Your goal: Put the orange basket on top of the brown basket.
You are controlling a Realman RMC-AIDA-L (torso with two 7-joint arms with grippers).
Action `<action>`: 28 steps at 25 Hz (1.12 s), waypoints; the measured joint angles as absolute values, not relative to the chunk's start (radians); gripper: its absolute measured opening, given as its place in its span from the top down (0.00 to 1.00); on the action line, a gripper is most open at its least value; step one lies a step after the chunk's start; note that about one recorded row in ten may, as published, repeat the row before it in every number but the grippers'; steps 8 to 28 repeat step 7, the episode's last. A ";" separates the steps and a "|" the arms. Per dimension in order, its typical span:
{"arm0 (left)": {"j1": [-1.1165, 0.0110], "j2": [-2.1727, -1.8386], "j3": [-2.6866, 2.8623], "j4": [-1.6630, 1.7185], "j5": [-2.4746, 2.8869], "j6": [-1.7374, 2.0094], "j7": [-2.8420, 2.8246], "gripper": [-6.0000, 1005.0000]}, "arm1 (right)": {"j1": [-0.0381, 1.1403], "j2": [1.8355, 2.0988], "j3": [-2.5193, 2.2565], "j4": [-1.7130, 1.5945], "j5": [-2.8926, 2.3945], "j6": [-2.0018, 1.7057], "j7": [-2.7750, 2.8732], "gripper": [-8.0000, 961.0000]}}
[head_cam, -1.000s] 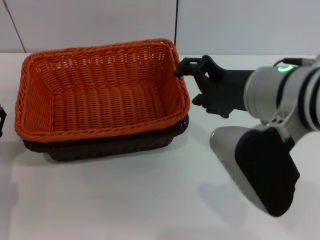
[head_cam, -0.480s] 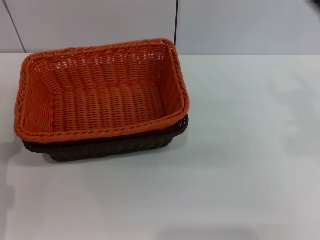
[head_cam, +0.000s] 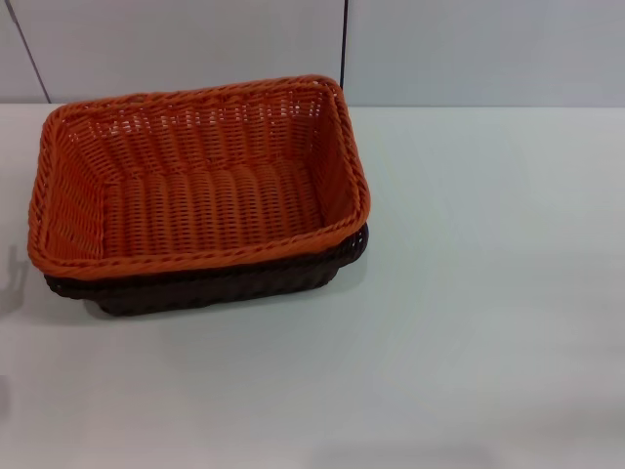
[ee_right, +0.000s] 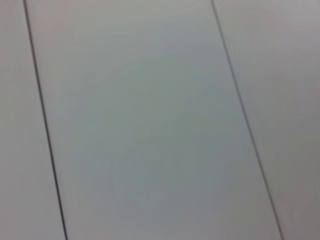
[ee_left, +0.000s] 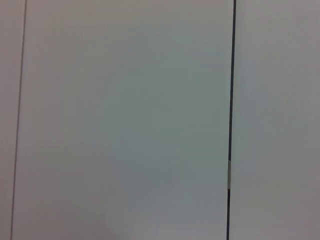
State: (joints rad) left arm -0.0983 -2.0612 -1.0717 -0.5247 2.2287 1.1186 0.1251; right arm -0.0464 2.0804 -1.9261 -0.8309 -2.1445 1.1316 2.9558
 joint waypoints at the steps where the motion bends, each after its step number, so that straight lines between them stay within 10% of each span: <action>1: -0.097 -2.061 -1.072 -0.520 2.230 1.124 0.115 0.22 | -0.046 2.080 -1.926 -0.831 -2.145 1.132 2.956 0.29; 28: -0.095 -2.062 -1.072 -0.510 2.232 1.129 0.112 0.22 | -0.038 2.082 -1.972 -0.772 -2.134 1.208 2.951 0.29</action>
